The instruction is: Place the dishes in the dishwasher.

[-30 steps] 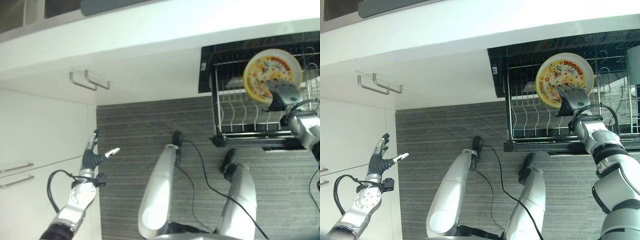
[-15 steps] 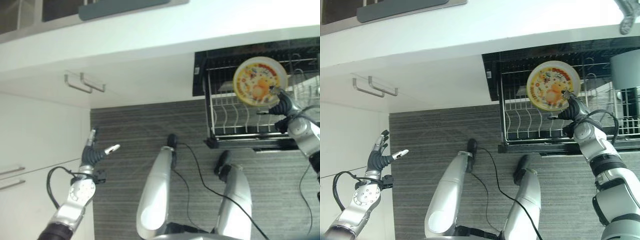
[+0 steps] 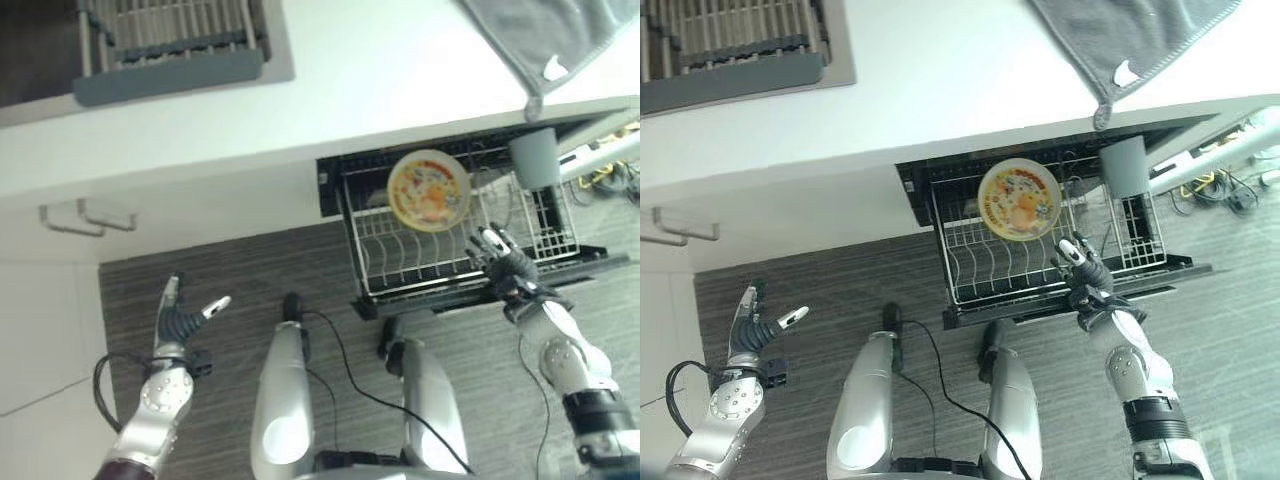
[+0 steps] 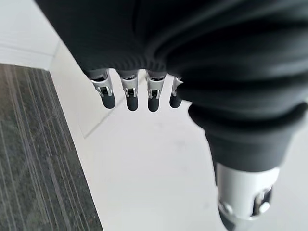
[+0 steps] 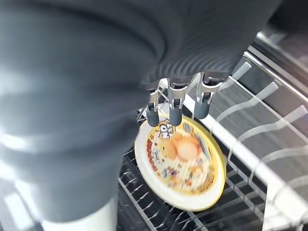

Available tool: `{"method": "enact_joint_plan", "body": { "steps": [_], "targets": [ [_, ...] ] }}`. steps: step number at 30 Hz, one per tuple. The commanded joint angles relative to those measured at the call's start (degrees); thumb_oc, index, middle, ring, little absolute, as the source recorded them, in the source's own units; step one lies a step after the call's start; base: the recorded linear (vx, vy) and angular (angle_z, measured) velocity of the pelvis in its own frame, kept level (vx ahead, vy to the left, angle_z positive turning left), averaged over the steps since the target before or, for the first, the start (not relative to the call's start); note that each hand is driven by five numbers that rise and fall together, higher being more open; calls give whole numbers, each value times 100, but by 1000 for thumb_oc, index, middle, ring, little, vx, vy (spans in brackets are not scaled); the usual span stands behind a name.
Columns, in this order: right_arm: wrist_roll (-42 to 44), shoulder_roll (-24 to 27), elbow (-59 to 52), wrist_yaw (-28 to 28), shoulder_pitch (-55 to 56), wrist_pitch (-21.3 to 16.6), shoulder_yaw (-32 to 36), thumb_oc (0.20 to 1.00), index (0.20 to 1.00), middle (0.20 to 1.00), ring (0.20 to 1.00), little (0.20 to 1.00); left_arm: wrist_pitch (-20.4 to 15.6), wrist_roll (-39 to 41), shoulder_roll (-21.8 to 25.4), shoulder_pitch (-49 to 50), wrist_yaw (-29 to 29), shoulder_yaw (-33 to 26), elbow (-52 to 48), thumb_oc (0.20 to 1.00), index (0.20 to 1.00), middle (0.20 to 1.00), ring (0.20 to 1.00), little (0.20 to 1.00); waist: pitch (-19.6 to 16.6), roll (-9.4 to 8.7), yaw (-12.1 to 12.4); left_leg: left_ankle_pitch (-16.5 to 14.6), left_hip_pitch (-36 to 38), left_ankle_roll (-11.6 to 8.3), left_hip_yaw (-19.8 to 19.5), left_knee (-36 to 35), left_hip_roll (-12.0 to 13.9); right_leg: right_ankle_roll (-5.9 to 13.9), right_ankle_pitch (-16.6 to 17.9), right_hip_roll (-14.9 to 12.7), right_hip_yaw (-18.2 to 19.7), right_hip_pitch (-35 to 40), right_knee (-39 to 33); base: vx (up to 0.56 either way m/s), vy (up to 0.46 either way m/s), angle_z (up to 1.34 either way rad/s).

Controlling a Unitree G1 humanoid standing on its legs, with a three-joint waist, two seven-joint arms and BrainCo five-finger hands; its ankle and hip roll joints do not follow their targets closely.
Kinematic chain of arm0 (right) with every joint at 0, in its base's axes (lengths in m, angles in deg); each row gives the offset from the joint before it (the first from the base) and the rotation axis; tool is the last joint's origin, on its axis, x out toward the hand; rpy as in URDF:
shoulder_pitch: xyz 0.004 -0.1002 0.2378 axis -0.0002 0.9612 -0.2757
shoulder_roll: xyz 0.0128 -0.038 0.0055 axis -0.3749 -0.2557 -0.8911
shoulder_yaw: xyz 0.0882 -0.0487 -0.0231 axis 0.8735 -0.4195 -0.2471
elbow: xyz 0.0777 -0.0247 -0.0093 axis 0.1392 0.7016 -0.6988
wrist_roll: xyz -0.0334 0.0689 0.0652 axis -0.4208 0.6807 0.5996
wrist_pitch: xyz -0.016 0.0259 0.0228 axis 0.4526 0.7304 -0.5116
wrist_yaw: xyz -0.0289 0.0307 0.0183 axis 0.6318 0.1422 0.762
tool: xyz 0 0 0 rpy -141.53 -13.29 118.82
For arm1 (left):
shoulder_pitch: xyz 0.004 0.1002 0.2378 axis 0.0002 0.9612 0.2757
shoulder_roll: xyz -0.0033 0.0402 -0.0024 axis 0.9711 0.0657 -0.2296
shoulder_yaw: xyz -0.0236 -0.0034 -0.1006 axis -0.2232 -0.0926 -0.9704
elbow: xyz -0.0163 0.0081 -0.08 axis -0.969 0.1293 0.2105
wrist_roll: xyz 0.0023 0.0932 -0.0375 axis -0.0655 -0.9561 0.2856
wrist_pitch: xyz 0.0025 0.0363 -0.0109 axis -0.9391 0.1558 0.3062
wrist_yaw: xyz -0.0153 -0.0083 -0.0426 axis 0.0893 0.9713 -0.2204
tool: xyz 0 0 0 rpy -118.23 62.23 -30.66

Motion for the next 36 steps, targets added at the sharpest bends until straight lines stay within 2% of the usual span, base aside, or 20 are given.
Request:
{"method": "enact_joint_plan", "body": {
  "steps": [1, 5, 9, 12, 13, 14, 17, 20, 21, 23, 25, 26, 27, 28, 30, 31, 34, 36],
  "targets": [
    [440, 304, -253, -34, -43, -423, 290, 1000, 1000, 1000, 1000, 1000, -302, -168, -2, 496, 328, -244, 35, 1000, 1000, 1000, 1000, 1000, -124, 31, -33, 127, 266, 276, 368, -266, -34, -222, 313, 291, -87, 72, -225, 2, 17, -9],
    [613, 201, -960, -66, 547, -639, 569, 1000, 1000, 1000, 1000, 1000, -470, -167, -154, 618, 487, -206, 237, 1000, 1000, 1000, 1000, 1000, -243, -37, -253, 128, 557, 277, 574, -492, -3, -189, 359, 388, 40, 304, -492, 9, 40, -26],
    [679, 116, -1225, 163, 929, -946, 814, 1000, 1000, 1000, 1000, 1000, -651, -105, -285, 615, 560, -156, 569, 1000, 1000, 1000, 1000, 1000, -355, -48, -452, 130, 710, 260, 737, -597, 30, -164, 390, 442, 156, 429, -663, 0, 39, -19],
    [461, 30, -1264, 637, 1188, -1592, 1085, 1000, 1000, 1000, 1000, 1000, -751, -68, -384, 637, 606, -122, 752, 1000, 1000, 1000, 1000, 1000, -408, -23, -585, 156, 821, 246, 852, -727, 42, -132, 431, 462, 220, 512, -817, -7, 42, -26],
    [-620, -41, -1169, 1311, 1242, -2519, 1304, 1000, 1000, 1000, 1000, 1000, -935, -87, -540, 632, 674, -42, 967, 1000, 1000, 1000, 1000, 1000, -423, 50, -663, 170, 848, 224, 912, -784, 42, -120, 433, 455, 245, 532, -873, -34, 98, -18],
    [-682, -63, -1156, 1488, 1243, -2666, 1366, 1000, 1000, 1000, 1000, 1000, -980, -69, -592, 614, 704, -3, 1043, 1000, 1000, 1000, 1000, 1000, -422, 84, -693, 178, 863, 220, 932, -806, 36, -116, 432, 448, 261, 533, -881, -37, 117, -21],
    [-709, -225, -897, 1923, 1237, -2908, 1362, 1000, 1000, 1000, 1000, 1000, -1018, -45, -712, 541, 744, 77, 1210, 1000, 1000, 1000, 1000, 1000, -407, 177, -741, 182, 839, 212, 967, -771, 14, -127, 419, 410, 289, 496, -854, -26, 63, -12],
    [-512, -378, -439, 2024, 1228, -3001, 1179, 1000, 1000, 1000, 1000, 1000, -1038, -137, -820, 464, 840, 215, 1262, 1000, 1000, 1000, 1000, 1000, -365, 250, -749, 195, 758, 197, 955, -686, 4, -176, 394, 375, 285, 441, -806, -47, 23, -6],
    [-430, -581, 79, 2347, 1138, -3427, 986, 1000, 1000, 1000, 1000, 1000, -1046, -109, -863, 346, 924, 354, 1286, 1000, 1000, 1000, 1000, 1000, -336, 342, -724, 240, 721, 179, 921, -696, -45, -216, 376, 343, 244, 425, -794, -48, 9, -8],
    [-225, -637, 258, 2365, 1086, -3479, 923, 1000, 1000, 1000, 1000, 1000, -1042, -76, -861, 304, 954, 422, 1293, 1000, 1000, 1000, 1000, 1000, -330, 378, -710, 264, 718, 173, 897, -724, -71, -220, 381, 331, 224, 431, -809, -24, 3, -1],
    [469, -789, 730, 2108, 880, -3464, 744, 1000, 1000, 1000, 1000, 1000, -904, 7, -827, 156, 972, 558, 1270, 1000, 1000, 1000, 1000, 1000, -321, 474, -658, 310, 684, 177, 853, -757, -128, -242, 394, 304, 172, 422, -828, -44, 0, 5],
    [601, -817, 881, 2111, 788, -3409, 679, 940, 940, 940, 940, 940, -874, 32, -821, 108, 993, 619, 1283, 1000, 1000, 1000, 1000, 1000, -321, 501, -637, 318, 666, 178, 834, -752, -145, -251, 393, 297, 154, 418, -825, -43, -11, 6],
    [817, -831, 1078, 2141, 638, -3344, 604, 457, 457, 457, 457, 457, -845, 88, -803, 46, 998, 704, 1317, 1000, 1000, 1000, 1000, 1000, -323, 538, -606, 329, 639, 178, 801, -740, -165, -264, 391, 291, 134, 410, -810, -35, -15, 8],
    [1117, -853, 1285, 2076, 493, -3276, 556, 200, 200, 200, 200, 200, -808, 126, -801, -14, 990, 770, 1342, 1000, 1000, 1000, 1000, 1000, -328, 572, -572, 334, 606, 177, 762, -721, -190, -276, 383, 287, 116, 397, -789, -31, -17, 6],
    [1808, -915, 1570, 1908, 280, -3140, 491, 200, 200, 200, 200, 200, -811, 200, -820, -83, 993, 905, 1442, 1000, 1000, 1000, 1000, 1000, -347, 627, -522, 354, 592, 169, 702, -729, -217, -296, 363, 279, 81, 399, -763, -13, -20, 8],
    [2812, -1008, 1926, 1645, 56, -2852, 426, 200, 200, 200, 200, 200, -855, 248, -848, -120, 1030, 1072, 1559, 1000, 1000, 1000, 1000, 1000, -380, 697, -451, 384, 603, 160, 642, -763, -247, -316, 343, 272, 44, 426, -752, -1, -22, 16],
    [3700, -1032, 2307, 1545, -176, -2435, 407, 200, 200, 200, 200, 200, -835, 292, -874, -154, 1045, 1224, 1660, 1000, 1000, 1000, 1000, 1000, -453, 765, -357, 396, 604, 154, 594, -763, -272, -339, 329, 260, -28, 452, -743, 11, -21, 14],
    [4128, -986, 2436, 1483, -308, -2015, 415, 200, 200, 200, 200, 200, -830, 321, -869, -147, 1007, 1272, 1709, 1000, 1000, 1000, 1000, 1000, -493, 797, -306, 399, 610, 156, 564, -756, -286, -354, 306, 257, -53, 462, -709, 29, -11, 5]
  ]
}}
